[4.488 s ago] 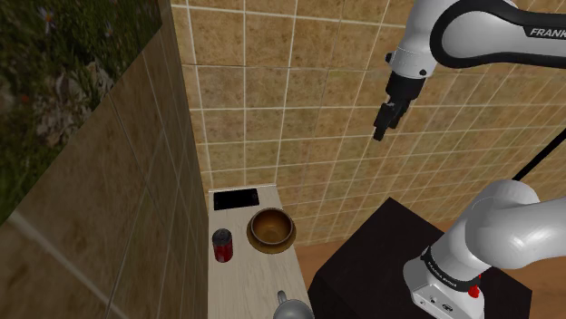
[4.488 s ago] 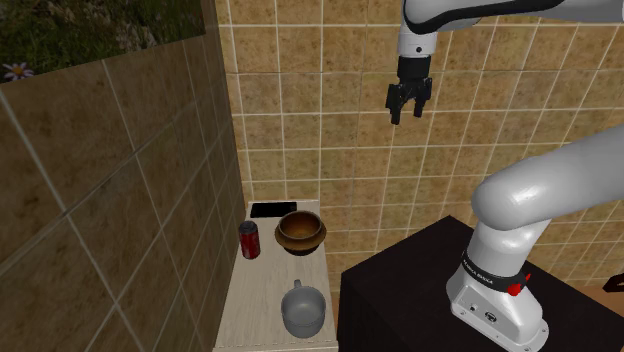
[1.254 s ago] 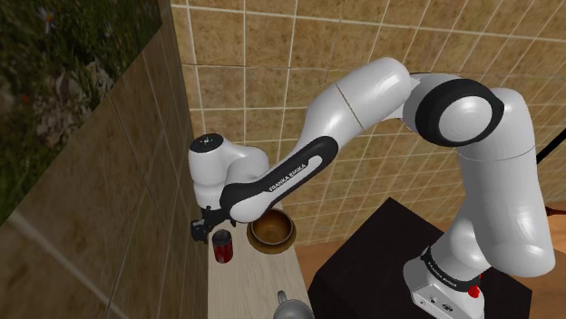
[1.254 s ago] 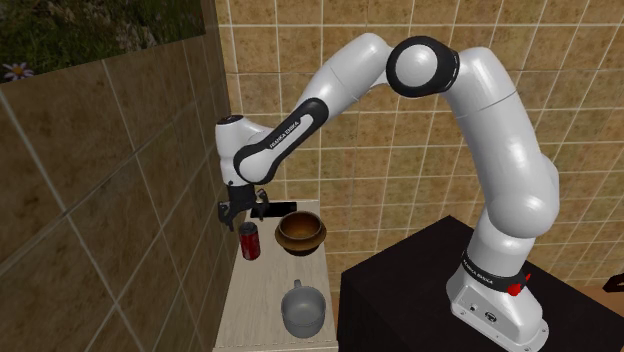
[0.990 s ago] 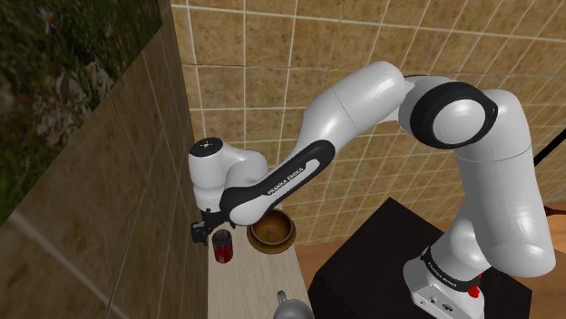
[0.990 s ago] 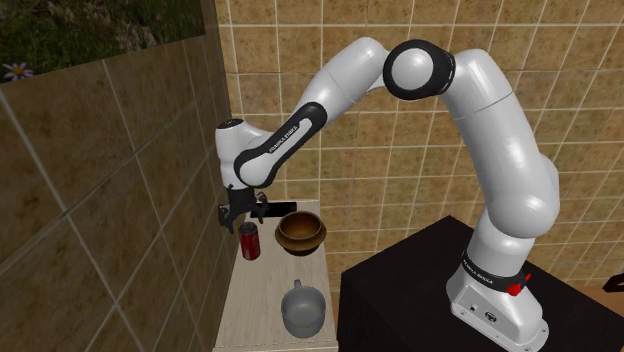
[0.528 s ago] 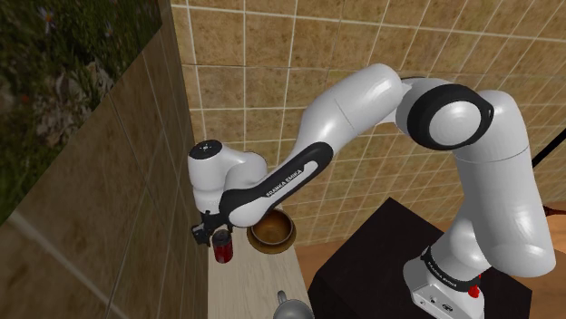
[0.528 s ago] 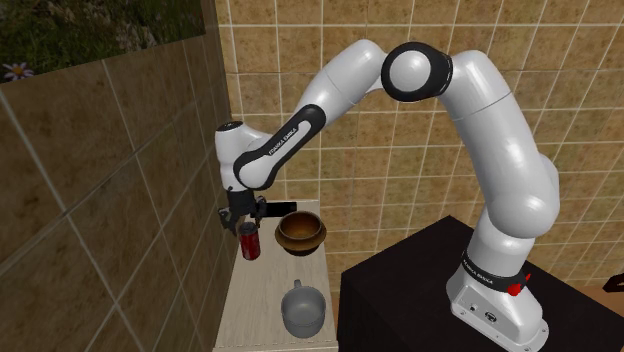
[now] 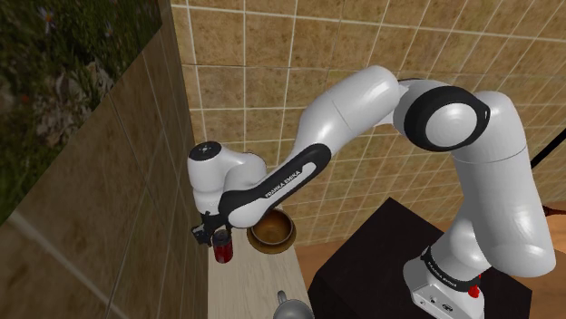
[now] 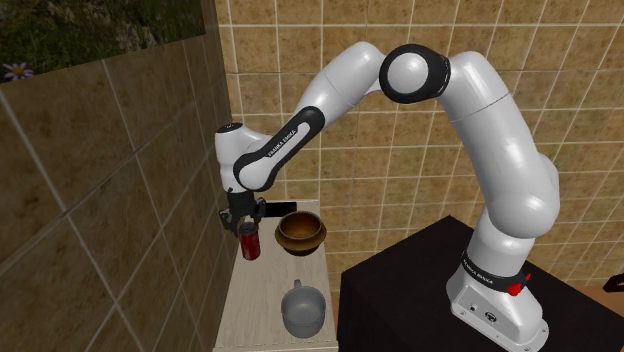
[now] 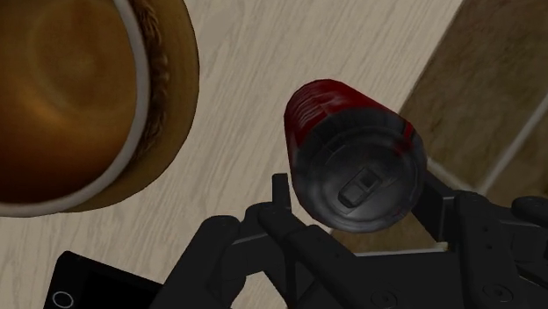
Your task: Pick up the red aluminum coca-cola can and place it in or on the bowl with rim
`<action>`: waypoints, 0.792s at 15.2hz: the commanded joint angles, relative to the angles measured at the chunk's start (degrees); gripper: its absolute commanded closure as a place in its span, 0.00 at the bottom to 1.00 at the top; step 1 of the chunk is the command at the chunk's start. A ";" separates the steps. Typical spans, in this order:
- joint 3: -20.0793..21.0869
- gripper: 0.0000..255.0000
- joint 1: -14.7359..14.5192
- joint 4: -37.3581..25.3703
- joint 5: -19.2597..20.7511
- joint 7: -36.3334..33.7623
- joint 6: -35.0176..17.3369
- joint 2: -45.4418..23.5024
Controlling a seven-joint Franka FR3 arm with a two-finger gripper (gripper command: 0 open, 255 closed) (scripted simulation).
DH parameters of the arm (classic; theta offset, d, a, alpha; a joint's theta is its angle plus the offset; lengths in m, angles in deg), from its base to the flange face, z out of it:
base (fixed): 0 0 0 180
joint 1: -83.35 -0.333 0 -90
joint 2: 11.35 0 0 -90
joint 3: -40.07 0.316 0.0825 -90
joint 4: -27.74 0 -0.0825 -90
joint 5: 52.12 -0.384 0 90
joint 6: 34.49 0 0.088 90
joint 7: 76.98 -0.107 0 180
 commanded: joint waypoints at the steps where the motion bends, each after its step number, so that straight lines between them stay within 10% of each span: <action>1: 0.18 1.00 0.28 1.22 -0.17 -0.07 -1.33 0.12; 12: 2.09 1.00 1.61 1.11 -2.55 1.29 4.19 5.70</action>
